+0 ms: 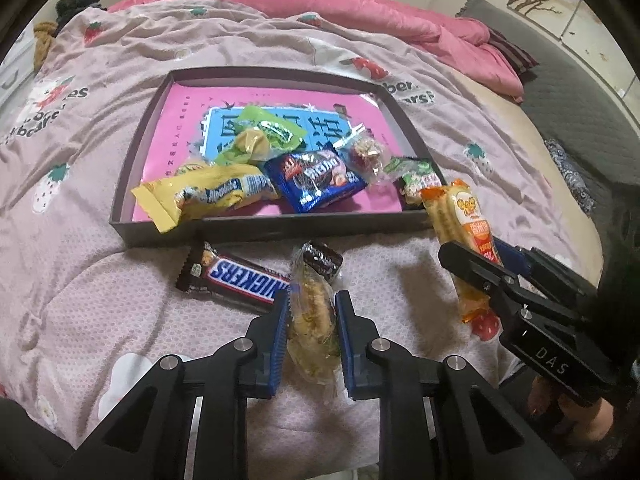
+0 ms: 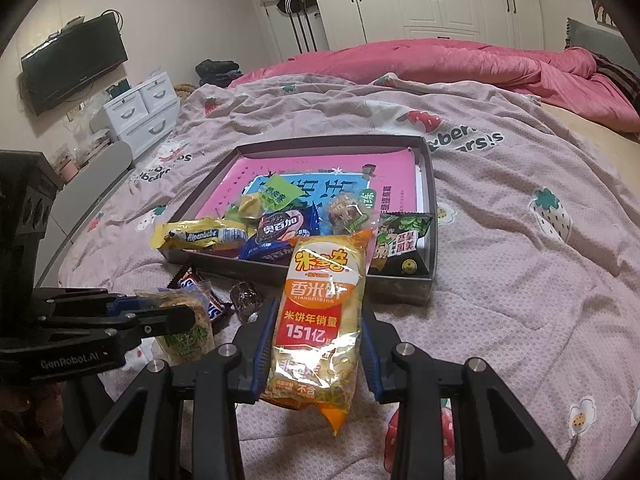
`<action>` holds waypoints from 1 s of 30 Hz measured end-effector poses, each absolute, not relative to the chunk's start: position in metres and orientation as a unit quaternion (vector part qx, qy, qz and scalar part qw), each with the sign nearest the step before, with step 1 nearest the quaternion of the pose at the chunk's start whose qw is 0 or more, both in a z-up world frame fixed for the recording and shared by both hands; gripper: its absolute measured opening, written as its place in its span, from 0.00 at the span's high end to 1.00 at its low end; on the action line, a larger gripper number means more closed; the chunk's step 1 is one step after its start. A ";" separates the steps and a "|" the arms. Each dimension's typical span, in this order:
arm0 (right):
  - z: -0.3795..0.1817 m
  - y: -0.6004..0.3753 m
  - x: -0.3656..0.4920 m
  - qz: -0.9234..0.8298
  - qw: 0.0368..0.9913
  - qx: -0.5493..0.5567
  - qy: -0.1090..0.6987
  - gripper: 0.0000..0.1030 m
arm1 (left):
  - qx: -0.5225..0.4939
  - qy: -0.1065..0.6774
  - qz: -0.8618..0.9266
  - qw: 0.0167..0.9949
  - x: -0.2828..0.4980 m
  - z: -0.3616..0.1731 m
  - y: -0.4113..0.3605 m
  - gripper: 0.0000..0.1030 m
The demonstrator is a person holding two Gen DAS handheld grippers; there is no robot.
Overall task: Organize snacks
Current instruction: 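Lift both held packs and carry them over the tray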
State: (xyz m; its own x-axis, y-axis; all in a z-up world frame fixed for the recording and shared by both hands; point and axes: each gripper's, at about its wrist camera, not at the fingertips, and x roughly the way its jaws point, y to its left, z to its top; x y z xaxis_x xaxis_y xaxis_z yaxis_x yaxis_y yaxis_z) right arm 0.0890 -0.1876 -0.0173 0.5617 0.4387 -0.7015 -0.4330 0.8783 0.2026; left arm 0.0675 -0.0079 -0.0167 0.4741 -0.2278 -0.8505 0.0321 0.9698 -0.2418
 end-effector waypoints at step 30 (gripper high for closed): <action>0.002 -0.195 0.111 0.232 0.912 0.034 0.337 0.63 | -0.102 0.446 -0.064 0.887 0.121 0.029 0.004 0.79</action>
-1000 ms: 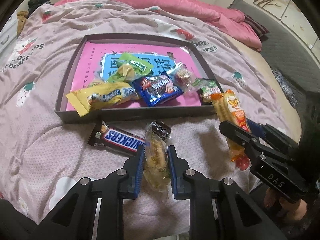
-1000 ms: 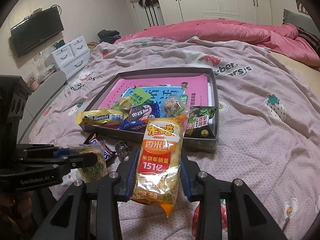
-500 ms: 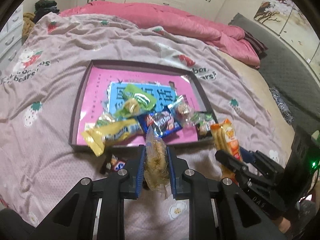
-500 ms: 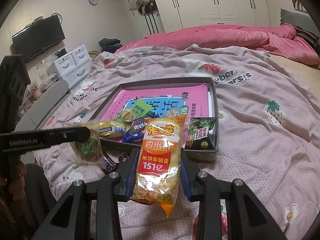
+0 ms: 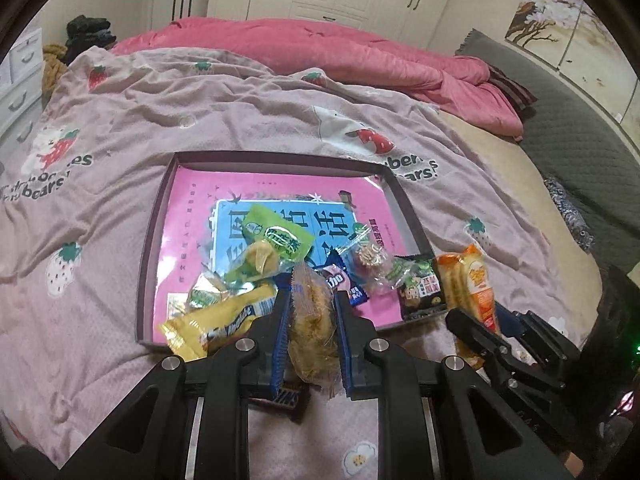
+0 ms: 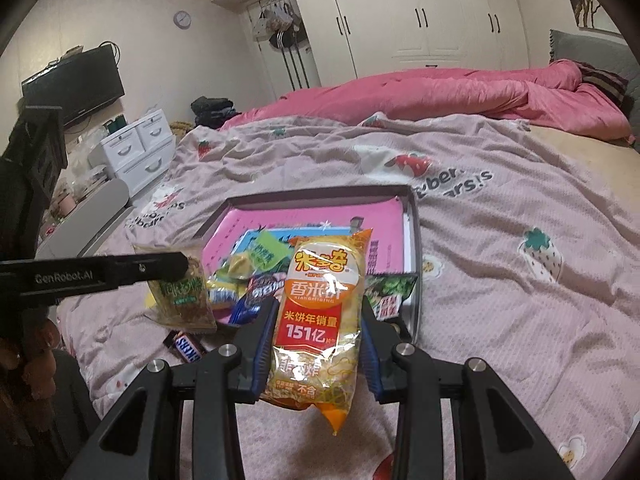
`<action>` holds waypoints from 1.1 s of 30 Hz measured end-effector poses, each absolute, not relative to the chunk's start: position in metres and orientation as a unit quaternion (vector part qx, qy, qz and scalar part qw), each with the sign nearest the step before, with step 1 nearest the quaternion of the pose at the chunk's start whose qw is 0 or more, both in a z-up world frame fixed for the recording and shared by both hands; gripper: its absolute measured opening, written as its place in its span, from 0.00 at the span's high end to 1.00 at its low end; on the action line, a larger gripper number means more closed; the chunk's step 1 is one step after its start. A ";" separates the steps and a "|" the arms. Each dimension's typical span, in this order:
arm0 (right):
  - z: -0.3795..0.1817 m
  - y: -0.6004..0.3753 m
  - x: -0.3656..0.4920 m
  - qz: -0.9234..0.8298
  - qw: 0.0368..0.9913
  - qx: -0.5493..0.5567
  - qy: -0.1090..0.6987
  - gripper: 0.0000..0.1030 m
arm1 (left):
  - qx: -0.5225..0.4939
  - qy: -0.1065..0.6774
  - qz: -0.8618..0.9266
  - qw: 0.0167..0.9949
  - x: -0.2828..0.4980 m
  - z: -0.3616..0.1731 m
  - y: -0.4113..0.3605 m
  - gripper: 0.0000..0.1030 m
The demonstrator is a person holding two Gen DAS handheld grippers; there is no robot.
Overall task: Organize snacks
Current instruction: 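Lift both held packs and carry them over the tray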
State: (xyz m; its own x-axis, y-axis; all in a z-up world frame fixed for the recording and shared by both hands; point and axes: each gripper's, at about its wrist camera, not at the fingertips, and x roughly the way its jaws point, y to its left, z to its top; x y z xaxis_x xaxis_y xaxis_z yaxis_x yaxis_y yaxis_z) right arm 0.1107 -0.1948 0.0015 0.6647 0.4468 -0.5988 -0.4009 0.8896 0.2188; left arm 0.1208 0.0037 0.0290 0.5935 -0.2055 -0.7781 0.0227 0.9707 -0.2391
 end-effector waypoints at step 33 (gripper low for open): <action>-0.019 -0.185 0.175 0.217 0.907 0.052 0.356 0.63 | -0.118 0.450 -0.033 0.884 0.194 -0.016 0.016 0.80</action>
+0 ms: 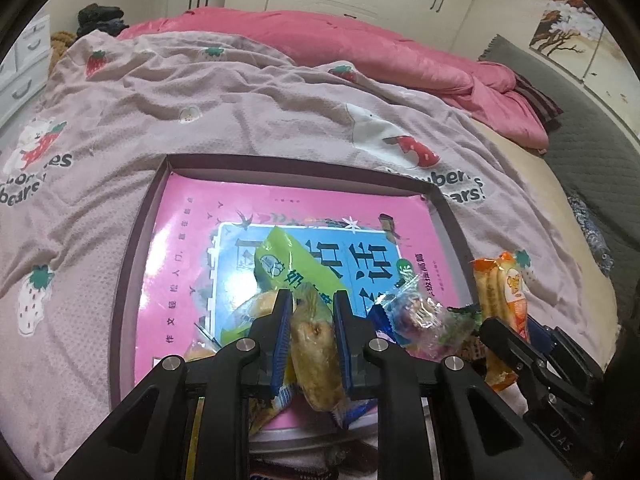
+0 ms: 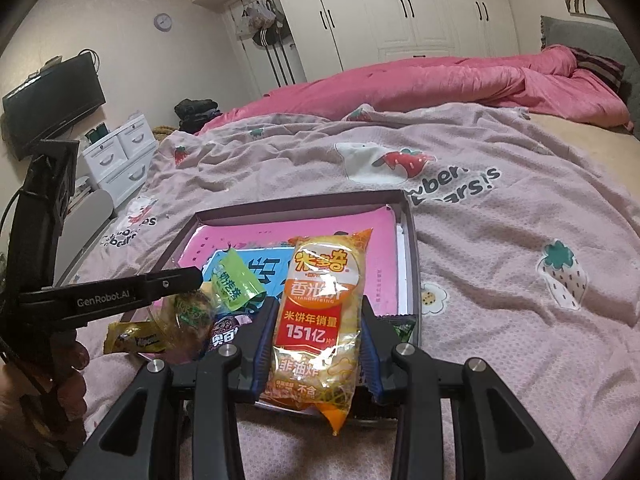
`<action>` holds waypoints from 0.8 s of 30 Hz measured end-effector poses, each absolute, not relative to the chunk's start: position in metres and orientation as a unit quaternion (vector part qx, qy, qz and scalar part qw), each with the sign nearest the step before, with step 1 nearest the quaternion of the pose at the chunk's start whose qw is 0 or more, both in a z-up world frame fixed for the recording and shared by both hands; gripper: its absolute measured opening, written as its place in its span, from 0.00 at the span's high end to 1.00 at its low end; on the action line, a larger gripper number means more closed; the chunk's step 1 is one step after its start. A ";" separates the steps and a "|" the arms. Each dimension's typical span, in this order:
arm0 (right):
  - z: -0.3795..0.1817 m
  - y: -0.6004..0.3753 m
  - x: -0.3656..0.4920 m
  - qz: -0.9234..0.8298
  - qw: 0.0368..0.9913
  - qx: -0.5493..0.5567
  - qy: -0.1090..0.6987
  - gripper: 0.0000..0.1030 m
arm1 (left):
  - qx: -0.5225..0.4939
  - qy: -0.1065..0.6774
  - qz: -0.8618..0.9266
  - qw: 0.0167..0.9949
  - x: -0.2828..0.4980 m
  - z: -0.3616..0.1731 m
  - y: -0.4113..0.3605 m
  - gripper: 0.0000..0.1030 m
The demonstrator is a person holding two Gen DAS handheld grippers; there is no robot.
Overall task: Organize snacks
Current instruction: 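Lift both held packs and carry them over the tray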
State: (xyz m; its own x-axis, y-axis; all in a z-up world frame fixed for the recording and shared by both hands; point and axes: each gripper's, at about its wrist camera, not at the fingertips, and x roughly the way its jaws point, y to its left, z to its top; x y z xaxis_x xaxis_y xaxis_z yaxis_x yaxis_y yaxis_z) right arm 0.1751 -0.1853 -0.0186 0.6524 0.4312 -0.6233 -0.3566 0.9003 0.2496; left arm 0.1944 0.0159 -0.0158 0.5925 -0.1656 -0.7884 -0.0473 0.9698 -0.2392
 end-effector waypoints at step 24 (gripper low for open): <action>-0.042 -0.173 0.189 0.204 0.900 0.025 0.385 0.63 | -0.089 0.441 -0.021 0.893 0.195 -0.027 0.020 0.79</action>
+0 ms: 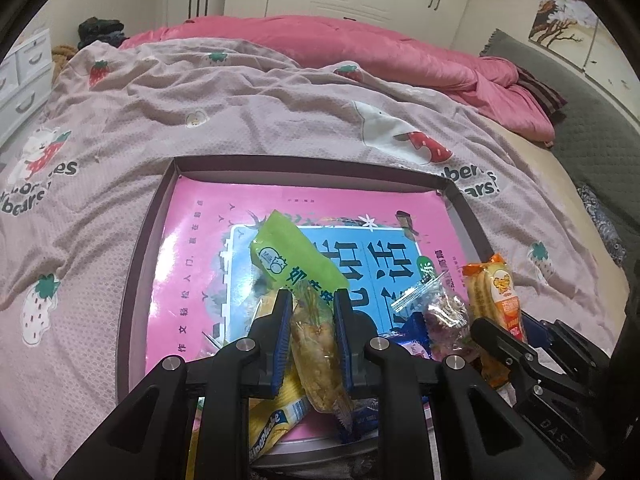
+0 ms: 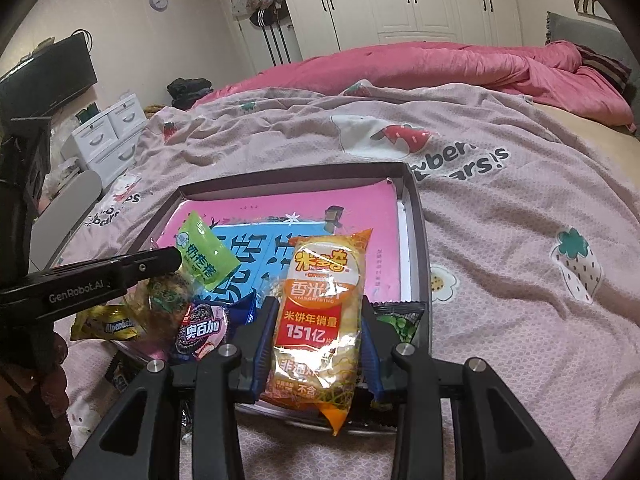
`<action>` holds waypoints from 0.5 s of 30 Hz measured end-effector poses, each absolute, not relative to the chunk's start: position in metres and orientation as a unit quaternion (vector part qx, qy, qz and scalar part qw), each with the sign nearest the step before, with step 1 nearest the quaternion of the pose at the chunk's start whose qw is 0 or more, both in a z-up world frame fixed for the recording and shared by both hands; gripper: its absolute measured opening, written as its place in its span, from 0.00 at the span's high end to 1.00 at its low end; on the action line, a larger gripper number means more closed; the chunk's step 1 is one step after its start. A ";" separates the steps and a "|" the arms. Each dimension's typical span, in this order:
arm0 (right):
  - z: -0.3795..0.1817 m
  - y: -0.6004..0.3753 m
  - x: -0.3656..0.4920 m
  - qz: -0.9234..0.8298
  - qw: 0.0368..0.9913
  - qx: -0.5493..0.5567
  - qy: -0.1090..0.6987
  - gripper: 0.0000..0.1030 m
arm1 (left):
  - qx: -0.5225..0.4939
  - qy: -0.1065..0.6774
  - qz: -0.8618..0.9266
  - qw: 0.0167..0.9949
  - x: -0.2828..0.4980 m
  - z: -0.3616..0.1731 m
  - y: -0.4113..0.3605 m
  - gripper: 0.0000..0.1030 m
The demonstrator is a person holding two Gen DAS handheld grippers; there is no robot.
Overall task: Organize snacks
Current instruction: 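Lift both held packs and carry them over the tray, then open the left tool to drop the pastry bag while the right releases the bread pack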
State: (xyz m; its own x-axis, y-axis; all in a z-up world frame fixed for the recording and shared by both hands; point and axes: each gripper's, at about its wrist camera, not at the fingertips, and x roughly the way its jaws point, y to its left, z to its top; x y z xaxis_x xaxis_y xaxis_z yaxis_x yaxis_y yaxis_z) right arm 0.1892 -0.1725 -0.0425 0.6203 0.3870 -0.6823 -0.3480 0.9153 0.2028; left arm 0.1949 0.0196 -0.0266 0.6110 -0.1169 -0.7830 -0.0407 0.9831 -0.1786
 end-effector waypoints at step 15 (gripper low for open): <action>-0.039 -0.170 0.188 0.204 0.902 0.023 0.379 0.63 | -0.088 0.440 -0.018 0.893 0.194 -0.028 0.020 0.76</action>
